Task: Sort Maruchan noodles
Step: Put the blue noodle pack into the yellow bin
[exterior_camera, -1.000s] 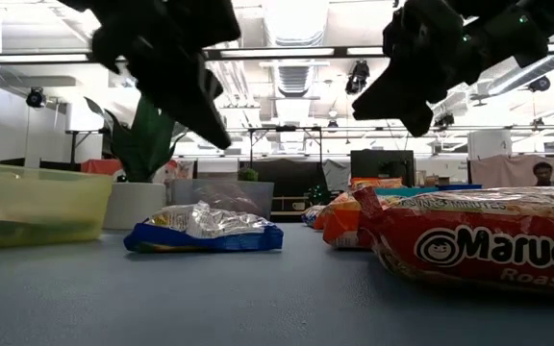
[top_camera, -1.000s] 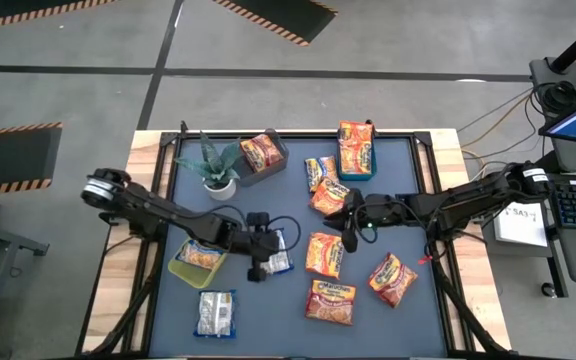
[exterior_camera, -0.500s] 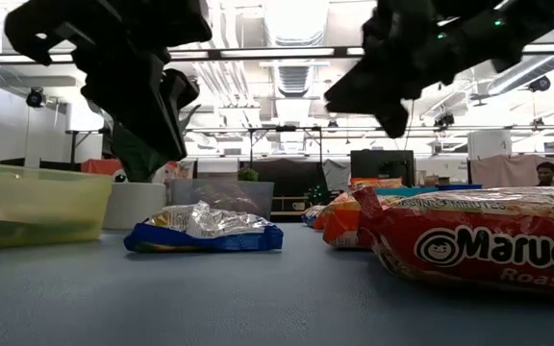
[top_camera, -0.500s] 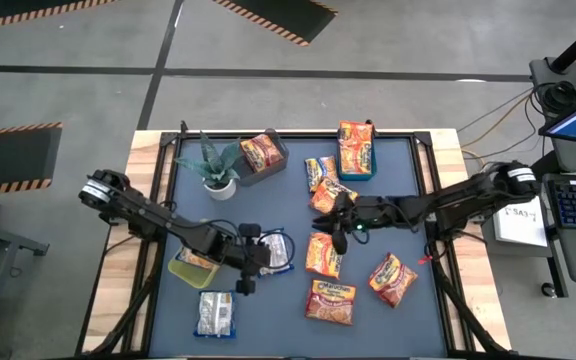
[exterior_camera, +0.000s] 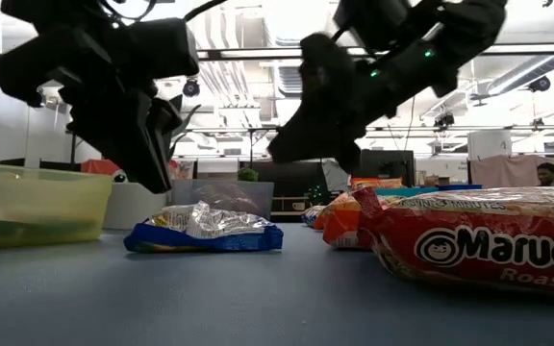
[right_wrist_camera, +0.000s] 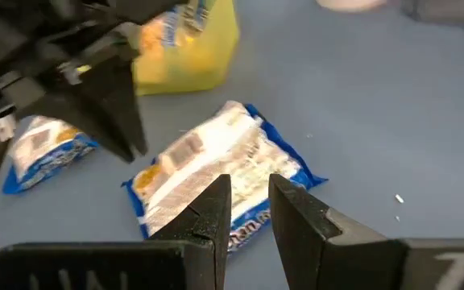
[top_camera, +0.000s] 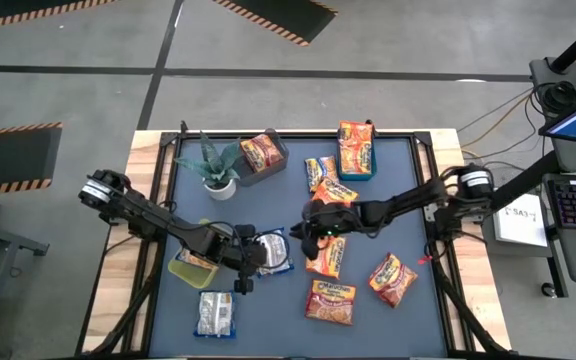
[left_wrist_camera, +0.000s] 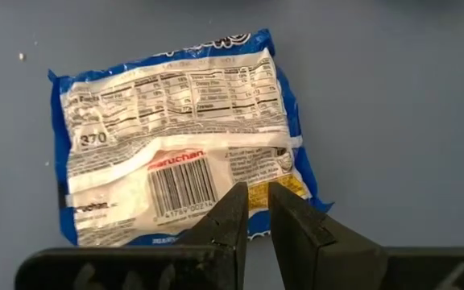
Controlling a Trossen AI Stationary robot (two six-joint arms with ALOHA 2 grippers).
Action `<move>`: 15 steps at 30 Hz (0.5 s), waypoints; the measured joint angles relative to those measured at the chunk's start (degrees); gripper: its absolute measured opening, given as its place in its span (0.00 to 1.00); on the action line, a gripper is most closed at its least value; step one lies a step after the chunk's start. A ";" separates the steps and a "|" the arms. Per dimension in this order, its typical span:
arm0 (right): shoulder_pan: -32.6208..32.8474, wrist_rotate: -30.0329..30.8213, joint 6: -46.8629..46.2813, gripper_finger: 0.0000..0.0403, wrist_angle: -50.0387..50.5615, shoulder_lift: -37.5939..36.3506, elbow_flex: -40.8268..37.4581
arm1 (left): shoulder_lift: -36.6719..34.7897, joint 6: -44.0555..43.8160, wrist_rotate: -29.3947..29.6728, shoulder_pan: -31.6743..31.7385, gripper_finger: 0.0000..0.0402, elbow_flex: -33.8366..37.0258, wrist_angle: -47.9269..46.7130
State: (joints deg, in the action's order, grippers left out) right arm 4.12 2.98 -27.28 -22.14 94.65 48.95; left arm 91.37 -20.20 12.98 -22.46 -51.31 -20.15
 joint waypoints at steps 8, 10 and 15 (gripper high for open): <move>-2.69 -0.24 -3.20 0.27 17.31 4.95 8.84 | 0.18 -3.65 1.53 0.04 0.08 1.75 1.54; -2.67 -0.46 -3.23 0.33 19.68 5.96 11.02 | 0.24 -4.66 2.01 0.04 0.08 2.26 1.51; -2.67 -1.37 -2.91 0.47 23.32 8.62 15.23 | 0.36 -6.73 2.81 0.04 0.08 3.11 1.62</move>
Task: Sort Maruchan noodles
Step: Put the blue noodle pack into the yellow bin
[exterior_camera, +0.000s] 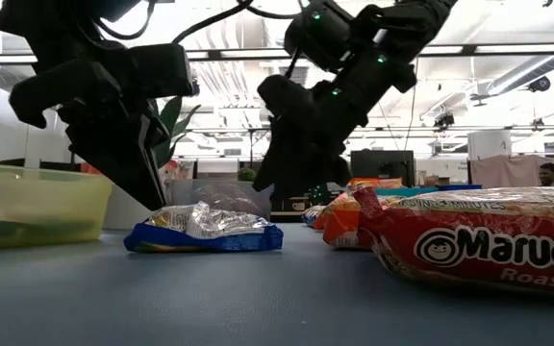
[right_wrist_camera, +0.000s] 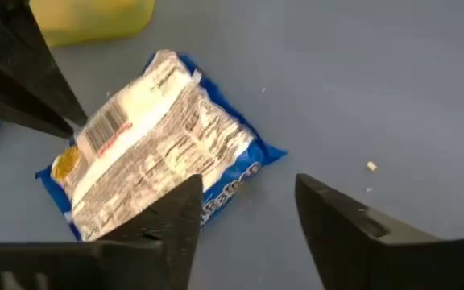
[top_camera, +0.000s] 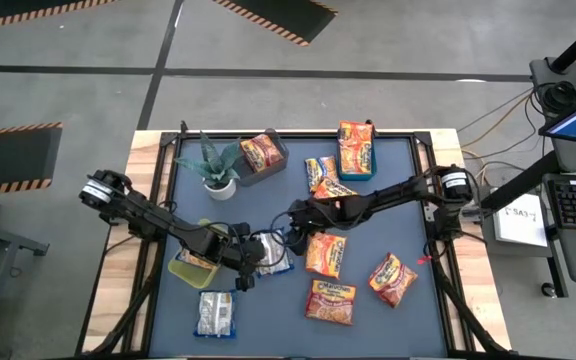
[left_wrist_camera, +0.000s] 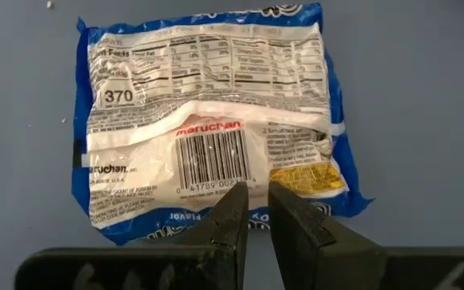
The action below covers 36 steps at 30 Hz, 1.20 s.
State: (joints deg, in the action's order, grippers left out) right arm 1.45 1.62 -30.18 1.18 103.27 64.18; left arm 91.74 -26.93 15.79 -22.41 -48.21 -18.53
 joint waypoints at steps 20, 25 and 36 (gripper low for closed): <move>-1.04 -4.82 0.02 0.81 -0.89 3.59 2.08 | 2.06 -7.23 1.60 -0.02 0.08 2.53 1.92; -1.01 -7.89 -1.24 0.82 -3.82 5.06 1.98 | 2.08 -8.81 1.64 0.02 0.08 4.37 4.31; -1.18 -21.56 -5.05 0.81 -21.16 12.26 1.93 | 2.06 -9.63 1.66 -0.04 0.08 4.50 4.62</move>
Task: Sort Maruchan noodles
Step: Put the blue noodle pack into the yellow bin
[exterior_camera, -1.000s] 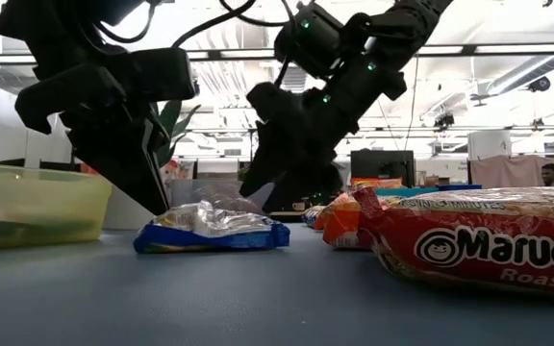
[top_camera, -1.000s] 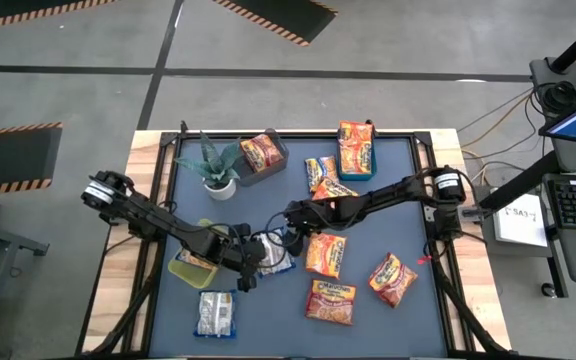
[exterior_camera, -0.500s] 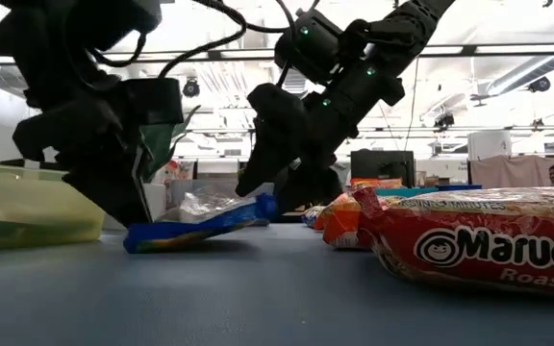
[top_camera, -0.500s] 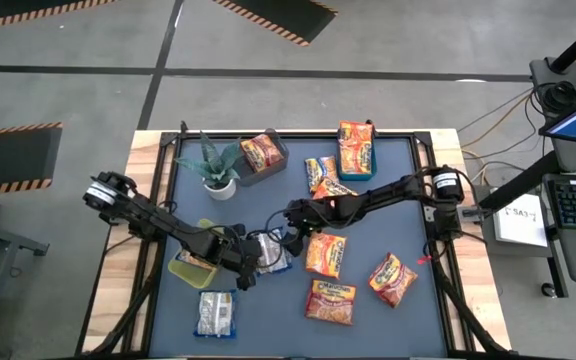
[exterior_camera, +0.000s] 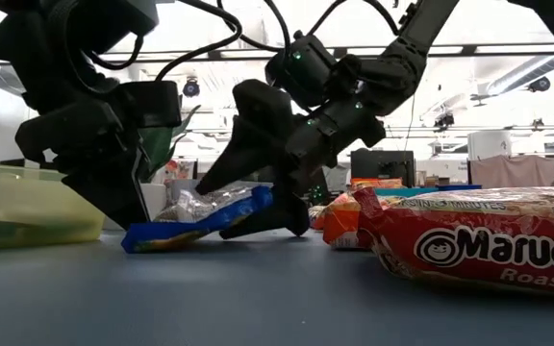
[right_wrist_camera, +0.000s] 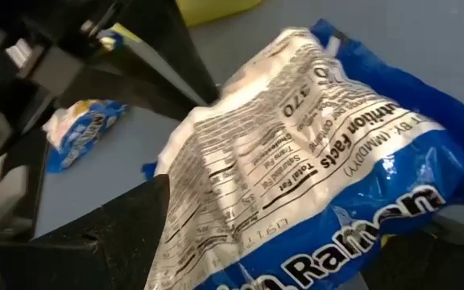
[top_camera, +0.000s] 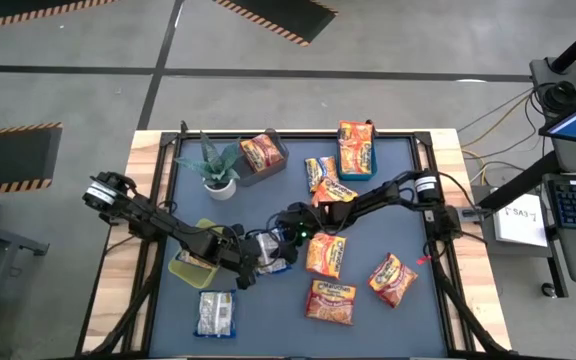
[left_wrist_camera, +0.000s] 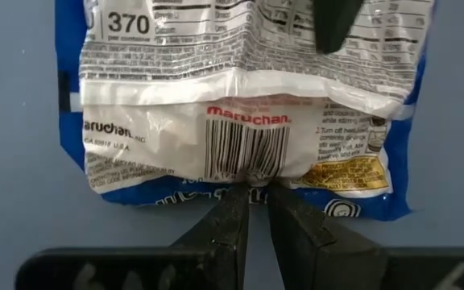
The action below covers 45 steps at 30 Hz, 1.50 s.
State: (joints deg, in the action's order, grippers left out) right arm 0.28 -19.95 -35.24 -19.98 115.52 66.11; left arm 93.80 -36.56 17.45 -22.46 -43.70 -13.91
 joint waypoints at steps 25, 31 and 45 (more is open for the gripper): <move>-0.46 -0.63 5.24 0.34 1.70 -3.51 -0.02 | -3.13 2.56 0.22 -2.28 0.08 -6.71 -6.91; -0.44 -0.43 8.74 0.33 4.64 -7.21 -0.02 | -4.18 2.56 0.25 -3.43 0.08 -10.12 -12.72; 0.92 0.45 15.89 0.33 7.58 -10.18 -0.02 | -12.96 9.25 13.07 -12.52 0.08 -17.29 -17.53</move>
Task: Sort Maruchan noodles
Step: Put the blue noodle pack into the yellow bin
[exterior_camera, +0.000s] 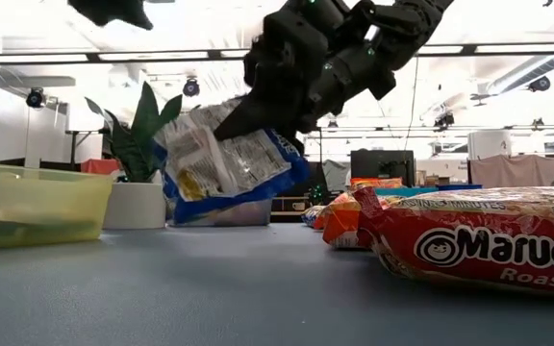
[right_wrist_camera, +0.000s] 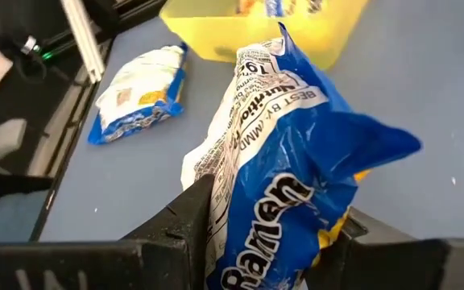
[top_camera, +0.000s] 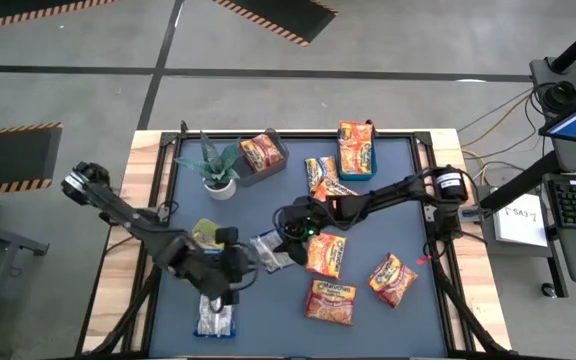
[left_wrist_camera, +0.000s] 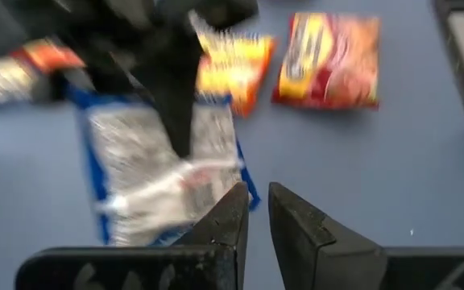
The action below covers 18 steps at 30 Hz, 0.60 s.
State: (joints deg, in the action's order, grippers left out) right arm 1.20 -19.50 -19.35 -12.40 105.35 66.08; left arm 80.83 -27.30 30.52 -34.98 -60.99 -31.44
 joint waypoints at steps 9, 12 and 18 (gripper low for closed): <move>3.50 8.16 12.47 0.33 -0.17 -2.61 0.50 | -6.48 3.77 22.18 -8.32 0.08 -0.06 0.30; 4.80 10.82 16.33 0.33 -0.16 -2.61 2.00 | -6.83 4.96 24.53 -9.32 0.08 -0.04 -0.03; 6.64 14.92 22.52 0.33 0.27 -2.59 4.95 | -6.86 5.33 24.57 -10.05 0.08 0.00 -4.06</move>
State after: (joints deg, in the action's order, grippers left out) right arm 7.83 -4.58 3.17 -12.13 102.76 71.03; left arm 73.97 -21.97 55.09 -45.03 -60.99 -35.50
